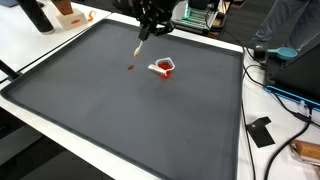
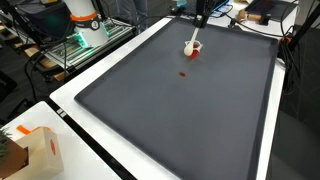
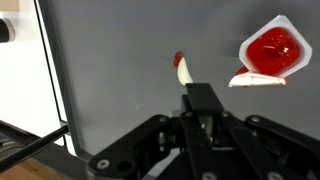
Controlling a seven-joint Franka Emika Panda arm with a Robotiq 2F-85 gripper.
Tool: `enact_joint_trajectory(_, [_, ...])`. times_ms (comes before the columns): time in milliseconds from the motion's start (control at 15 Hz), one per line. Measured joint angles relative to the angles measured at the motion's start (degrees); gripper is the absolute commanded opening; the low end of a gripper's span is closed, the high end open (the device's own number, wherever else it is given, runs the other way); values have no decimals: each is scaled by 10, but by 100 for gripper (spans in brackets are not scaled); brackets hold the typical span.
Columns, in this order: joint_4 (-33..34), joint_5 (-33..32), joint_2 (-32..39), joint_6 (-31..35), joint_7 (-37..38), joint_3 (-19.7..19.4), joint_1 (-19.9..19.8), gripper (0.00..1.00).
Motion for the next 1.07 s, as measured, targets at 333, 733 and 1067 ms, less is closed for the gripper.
enact_joint_trajectory(333, [-2,95,-32,27,-87,-9,-23,3])
enact_joint_trajectory(733, [-6,217,-63,48,-198,-17,-57,3])
enact_joint_trajectory(1067, [-7,303,-83,50,-285,-23,-83,3])
